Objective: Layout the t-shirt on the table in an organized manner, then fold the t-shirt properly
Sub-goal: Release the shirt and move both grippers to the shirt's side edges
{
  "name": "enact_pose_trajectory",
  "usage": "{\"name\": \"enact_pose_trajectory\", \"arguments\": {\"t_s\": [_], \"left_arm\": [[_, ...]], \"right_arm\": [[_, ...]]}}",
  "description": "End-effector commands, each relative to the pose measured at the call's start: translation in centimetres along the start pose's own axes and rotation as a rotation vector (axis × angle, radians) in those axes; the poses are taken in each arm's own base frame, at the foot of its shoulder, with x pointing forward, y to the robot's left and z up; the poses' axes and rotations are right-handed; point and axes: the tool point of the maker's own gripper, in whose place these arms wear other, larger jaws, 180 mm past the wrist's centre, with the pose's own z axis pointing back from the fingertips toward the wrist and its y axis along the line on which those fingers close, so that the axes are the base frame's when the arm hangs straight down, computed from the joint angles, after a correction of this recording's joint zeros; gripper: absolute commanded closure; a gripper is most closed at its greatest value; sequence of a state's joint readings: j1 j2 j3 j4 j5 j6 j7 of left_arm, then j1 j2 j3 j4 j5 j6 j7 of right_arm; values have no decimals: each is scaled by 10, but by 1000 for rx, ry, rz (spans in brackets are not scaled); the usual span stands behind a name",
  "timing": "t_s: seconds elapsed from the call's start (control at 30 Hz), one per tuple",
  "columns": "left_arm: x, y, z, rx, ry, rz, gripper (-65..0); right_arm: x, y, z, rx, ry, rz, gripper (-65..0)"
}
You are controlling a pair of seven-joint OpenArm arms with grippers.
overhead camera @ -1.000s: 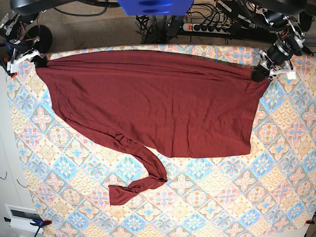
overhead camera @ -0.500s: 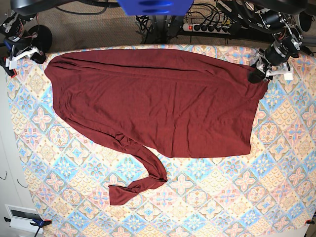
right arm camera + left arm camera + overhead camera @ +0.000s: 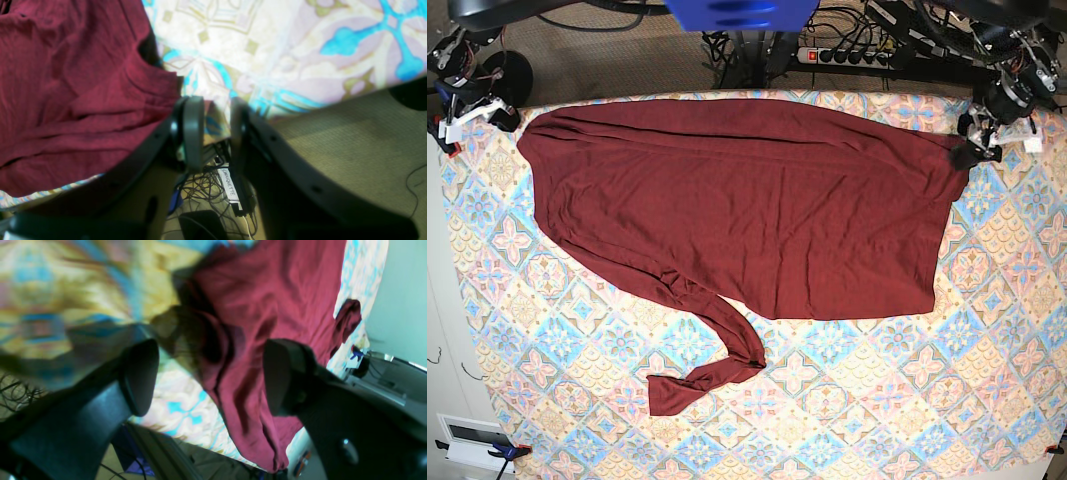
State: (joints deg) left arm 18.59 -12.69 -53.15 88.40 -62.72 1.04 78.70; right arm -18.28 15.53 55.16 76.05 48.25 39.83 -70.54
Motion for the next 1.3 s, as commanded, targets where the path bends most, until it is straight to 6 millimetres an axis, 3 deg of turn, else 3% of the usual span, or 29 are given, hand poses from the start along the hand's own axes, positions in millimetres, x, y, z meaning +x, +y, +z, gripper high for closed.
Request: {"name": "enact_pose_trajectory", "arguments": {"t_s": [0.0, 0.23, 0.4, 0.53, 0.73, 0.97, 1.27], "left_arm": [[18, -12, 8, -19, -35, -50, -476], [56, -35, 16, -37, -95, -127, -476], [92, -72, 16, -92, -199, -182, -476], [99, -111, -8, -100, -193, -271, -476], [91, -163, -51, -100, -162, -387, -476], [104, -177, -89, -28, -203, -434, -476], [109, -178, -131, 46, -241, -500, -476]], "right_arm": [[17, -2, 8, -8, -40, 30, -138], [17, -3, 7, -16, -41, 38, -137], [31, -11, 2, -86, -46, 90, -139], [42, -9, -2, -116, -45, 125, -139], [70, 16, -4, -100, -89, 230, -139], [105, 57, -19, -35, -127, 346, -135], [126, 96, -34, 27, -112, 485, -135]]}}
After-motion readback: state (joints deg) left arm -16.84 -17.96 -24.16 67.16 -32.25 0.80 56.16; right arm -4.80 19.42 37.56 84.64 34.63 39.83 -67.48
